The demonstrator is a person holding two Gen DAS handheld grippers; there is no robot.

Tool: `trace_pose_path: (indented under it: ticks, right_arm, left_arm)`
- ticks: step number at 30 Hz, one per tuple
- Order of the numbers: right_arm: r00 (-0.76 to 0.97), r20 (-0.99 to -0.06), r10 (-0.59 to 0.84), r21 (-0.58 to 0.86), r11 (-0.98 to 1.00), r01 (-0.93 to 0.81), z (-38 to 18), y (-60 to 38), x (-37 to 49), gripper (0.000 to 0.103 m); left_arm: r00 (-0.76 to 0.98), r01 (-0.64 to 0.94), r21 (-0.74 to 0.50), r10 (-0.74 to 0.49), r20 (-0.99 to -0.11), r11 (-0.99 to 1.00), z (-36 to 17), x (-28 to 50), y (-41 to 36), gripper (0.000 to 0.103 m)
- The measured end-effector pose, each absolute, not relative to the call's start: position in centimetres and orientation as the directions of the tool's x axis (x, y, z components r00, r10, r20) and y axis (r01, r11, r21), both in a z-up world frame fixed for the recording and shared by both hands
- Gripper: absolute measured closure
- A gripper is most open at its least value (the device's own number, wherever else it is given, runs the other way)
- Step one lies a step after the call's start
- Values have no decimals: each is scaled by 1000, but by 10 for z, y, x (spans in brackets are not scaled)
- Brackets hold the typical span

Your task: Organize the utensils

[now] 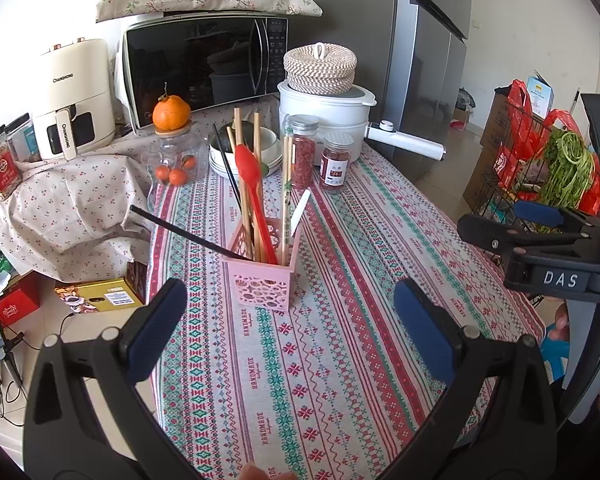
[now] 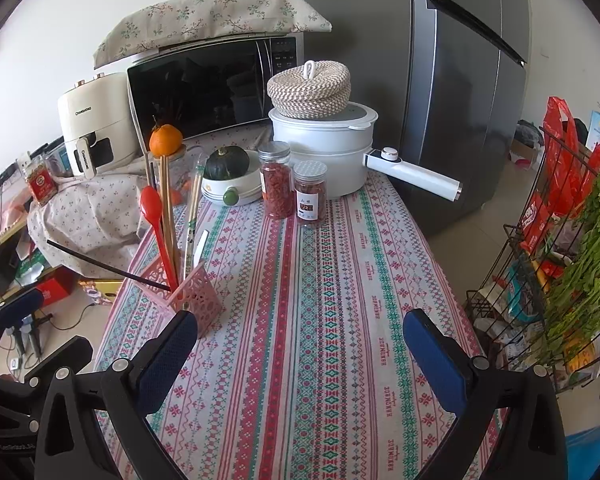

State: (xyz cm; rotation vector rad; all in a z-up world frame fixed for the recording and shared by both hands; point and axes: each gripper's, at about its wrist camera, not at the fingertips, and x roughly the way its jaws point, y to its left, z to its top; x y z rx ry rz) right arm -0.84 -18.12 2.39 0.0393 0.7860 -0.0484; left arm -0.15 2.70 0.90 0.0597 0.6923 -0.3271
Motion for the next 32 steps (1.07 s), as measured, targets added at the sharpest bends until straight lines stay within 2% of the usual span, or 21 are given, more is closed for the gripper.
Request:
trace_pose_path:
  ticks: [17,23,32]
  right_arm:
    - [697,-717,-19,23,998,51,22,-182,-8,0]
    - [697,-717,-20,24,998,53,21,-183,-7,0]
    - [695,-719,-17,26,998,52,20,-183,-7,0]
  left_arm:
    - [729,301,-69,-276,-627,951,12,-2,28,0]
    - [728,255,-89,-252,-637,963,19,-2,33,0]
    - [706,270,-107,-272,-654,957,14,-1,30,0]
